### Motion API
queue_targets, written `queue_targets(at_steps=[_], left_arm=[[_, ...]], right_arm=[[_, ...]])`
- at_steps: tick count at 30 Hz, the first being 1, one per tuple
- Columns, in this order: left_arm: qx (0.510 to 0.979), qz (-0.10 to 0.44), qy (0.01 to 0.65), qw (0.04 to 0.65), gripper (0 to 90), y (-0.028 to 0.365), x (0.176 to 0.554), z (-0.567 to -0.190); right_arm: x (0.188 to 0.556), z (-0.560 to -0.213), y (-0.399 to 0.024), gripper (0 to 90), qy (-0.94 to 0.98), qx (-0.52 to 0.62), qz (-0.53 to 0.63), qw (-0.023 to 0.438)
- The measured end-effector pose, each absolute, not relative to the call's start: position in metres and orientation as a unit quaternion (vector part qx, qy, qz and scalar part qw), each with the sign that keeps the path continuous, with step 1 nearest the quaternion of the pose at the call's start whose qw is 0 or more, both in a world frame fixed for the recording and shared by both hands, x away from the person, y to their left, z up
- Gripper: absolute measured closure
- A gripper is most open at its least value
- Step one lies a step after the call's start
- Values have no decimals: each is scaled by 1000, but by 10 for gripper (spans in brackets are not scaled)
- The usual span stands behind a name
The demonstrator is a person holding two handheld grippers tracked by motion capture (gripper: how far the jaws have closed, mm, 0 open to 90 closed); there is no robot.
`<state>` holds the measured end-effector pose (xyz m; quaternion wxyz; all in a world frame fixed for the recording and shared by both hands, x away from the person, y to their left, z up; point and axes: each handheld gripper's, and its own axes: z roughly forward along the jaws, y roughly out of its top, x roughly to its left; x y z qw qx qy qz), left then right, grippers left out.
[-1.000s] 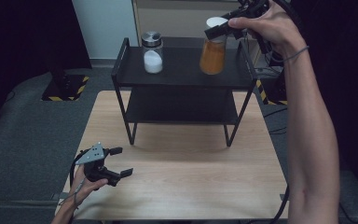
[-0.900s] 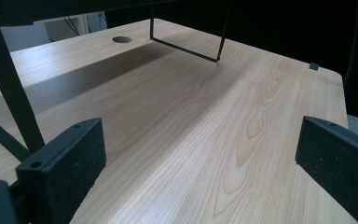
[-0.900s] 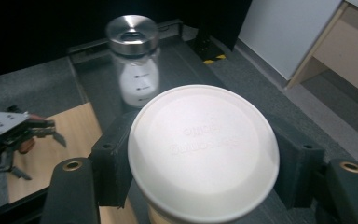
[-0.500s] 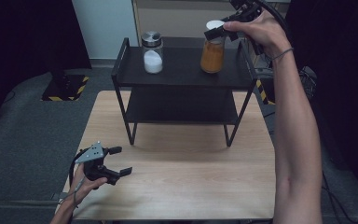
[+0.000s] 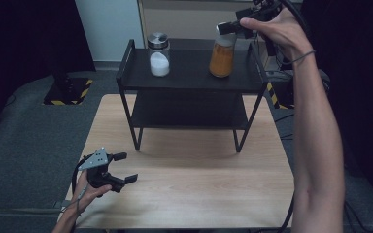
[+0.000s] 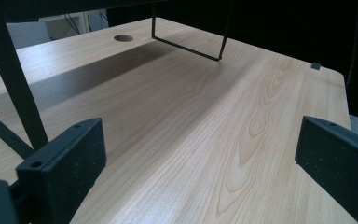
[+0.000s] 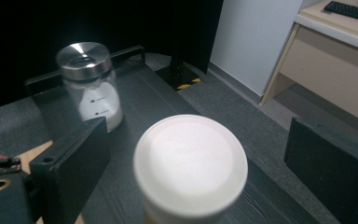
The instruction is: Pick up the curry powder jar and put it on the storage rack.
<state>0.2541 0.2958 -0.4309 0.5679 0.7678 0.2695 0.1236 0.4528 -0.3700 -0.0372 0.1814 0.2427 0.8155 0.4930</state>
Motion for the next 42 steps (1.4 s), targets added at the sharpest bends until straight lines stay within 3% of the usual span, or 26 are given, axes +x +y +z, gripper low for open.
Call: queue_targets(at_steps=[18, 42], left_arm=[[769, 126, 267, 566, 8, 293, 253, -430], [765, 137, 265, 571, 8, 294, 247, -429]], right_arm=[[370, -23, -412, 64, 799, 187, 536, 198], [291, -110, -425, 75, 814, 147, 532, 183]])
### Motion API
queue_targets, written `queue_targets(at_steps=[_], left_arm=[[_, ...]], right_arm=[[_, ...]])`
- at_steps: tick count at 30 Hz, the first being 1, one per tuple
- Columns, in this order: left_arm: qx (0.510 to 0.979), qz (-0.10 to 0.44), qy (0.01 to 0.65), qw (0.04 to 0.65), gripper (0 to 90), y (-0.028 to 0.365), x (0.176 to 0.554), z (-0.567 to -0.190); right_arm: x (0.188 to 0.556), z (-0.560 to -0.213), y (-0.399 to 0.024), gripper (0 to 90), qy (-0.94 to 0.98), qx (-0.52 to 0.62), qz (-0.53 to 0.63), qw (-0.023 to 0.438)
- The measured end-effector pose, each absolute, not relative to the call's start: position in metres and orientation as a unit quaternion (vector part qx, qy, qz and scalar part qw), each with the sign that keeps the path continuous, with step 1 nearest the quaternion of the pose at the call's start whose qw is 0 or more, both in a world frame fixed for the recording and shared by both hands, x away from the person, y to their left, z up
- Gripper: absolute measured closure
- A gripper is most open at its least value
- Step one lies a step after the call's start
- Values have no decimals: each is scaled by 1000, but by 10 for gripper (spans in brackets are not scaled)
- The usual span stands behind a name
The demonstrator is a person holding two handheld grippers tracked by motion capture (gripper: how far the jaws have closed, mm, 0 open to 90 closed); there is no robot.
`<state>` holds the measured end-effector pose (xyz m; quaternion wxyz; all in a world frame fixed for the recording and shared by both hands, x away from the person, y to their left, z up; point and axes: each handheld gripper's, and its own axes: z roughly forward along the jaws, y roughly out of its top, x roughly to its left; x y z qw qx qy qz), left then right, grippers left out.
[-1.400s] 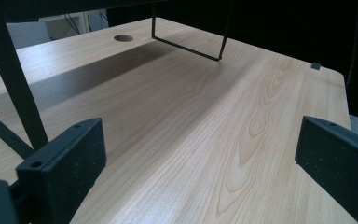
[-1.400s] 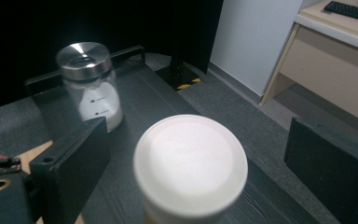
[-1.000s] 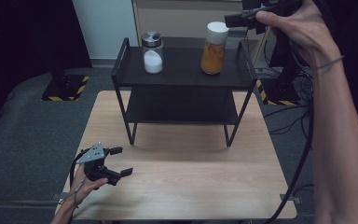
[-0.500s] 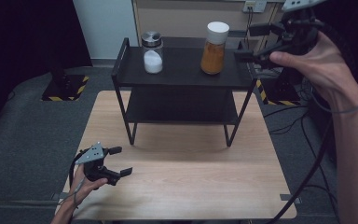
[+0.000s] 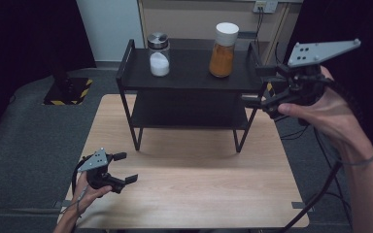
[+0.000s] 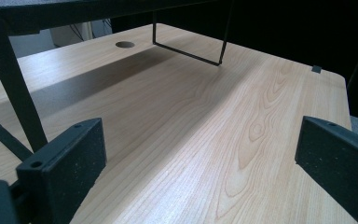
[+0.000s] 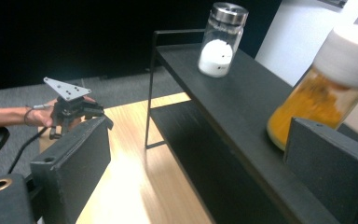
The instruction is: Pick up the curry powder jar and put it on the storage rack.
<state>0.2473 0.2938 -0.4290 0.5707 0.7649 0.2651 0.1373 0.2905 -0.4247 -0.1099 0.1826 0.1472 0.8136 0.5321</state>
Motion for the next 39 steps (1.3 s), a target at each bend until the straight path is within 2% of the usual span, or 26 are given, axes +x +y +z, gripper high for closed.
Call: queue_targets(at_steps=[10, 19, 32, 39], left_arm=[[766, 138, 266, 569, 8, 292, 246, -429], [765, 139, 267, 569, 8, 293, 246, -429], [766, 141, 267, 567, 7, 292, 246, -429], [766, 141, 267, 567, 7, 292, 246, -429]], right_arm=[[272, -168, -435, 77, 797, 147, 560, 171], [263, -201, -428, 79, 815, 150, 536, 159], [236, -259, -432, 78, 821, 184, 508, 185], [235, -286, -434, 77, 825, 197, 499, 176]])
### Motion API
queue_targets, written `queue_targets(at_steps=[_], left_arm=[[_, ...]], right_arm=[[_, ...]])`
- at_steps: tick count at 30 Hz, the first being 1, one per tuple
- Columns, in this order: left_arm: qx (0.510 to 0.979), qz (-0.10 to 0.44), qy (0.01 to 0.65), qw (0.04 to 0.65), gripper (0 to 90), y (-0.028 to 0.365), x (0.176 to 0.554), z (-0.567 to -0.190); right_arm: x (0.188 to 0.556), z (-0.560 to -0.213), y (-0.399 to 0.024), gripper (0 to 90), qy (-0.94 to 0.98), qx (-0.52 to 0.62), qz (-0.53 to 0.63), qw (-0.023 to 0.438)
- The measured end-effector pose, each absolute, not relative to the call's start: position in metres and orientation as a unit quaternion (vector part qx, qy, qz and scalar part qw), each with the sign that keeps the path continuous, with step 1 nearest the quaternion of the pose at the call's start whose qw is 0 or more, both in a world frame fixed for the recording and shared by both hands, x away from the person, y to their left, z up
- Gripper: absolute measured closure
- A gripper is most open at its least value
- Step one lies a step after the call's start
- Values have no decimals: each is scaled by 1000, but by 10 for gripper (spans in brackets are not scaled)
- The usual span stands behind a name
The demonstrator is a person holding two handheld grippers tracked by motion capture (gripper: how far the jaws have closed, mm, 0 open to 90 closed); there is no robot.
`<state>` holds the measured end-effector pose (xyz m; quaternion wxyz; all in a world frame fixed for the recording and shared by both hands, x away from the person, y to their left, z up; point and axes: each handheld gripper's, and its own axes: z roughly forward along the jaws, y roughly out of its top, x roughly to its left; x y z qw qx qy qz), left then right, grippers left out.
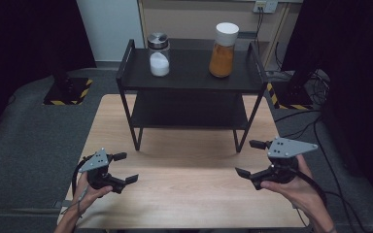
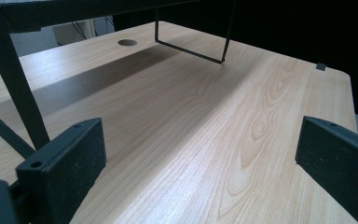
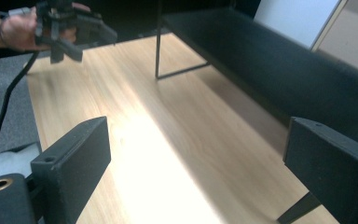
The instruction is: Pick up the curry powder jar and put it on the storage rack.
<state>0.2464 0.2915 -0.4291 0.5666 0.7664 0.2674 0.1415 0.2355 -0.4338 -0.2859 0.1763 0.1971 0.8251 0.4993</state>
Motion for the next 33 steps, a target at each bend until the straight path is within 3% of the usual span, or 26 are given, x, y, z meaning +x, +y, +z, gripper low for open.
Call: queue_targets(at_steps=[22, 33], left_arm=[[766, 144, 271, 565, 7, 290, 245, -430], [762, 153, 270, 568, 7, 291, 243, -431]], right_arm=[[242, -368, -433, 71, 812, 236, 508, 165], [243, -389, -433, 70, 814, 252, 499, 157]])
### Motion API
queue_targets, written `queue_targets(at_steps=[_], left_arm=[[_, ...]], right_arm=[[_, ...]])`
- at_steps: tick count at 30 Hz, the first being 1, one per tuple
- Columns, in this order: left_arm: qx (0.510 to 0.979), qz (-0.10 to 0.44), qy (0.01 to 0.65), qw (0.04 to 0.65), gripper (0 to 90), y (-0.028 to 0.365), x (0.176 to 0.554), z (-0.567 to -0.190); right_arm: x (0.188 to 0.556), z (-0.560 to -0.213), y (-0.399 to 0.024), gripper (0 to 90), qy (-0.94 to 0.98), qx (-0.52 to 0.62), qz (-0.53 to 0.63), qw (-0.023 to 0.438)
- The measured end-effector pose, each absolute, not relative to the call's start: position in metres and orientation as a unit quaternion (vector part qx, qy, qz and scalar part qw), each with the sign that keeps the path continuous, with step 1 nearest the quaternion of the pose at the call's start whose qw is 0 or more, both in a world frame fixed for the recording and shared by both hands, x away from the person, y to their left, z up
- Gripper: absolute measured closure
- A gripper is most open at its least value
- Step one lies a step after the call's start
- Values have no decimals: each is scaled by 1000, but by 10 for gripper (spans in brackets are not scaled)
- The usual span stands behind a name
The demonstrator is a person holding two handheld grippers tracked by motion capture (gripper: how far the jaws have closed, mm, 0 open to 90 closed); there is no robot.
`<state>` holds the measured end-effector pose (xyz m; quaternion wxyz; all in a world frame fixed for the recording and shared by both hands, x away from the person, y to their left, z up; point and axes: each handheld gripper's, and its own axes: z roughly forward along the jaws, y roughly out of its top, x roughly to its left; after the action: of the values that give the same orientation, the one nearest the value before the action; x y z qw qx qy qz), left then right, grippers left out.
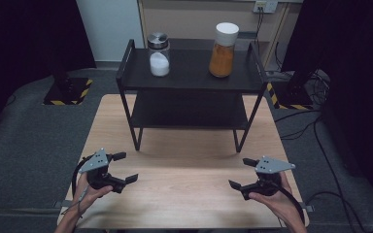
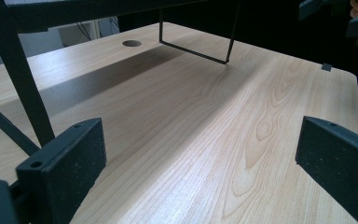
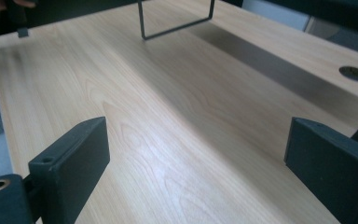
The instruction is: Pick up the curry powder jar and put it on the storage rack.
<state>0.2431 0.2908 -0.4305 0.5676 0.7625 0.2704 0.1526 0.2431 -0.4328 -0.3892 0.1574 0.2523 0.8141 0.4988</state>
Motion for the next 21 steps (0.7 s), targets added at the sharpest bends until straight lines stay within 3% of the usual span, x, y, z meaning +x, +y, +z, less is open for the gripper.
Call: queue_targets(at_steps=[21], left_arm=[[751, 175, 280, 572, 7, 293, 239, -432]], right_arm=[[239, -417, -448, 70, 800, 287, 502, 160]])
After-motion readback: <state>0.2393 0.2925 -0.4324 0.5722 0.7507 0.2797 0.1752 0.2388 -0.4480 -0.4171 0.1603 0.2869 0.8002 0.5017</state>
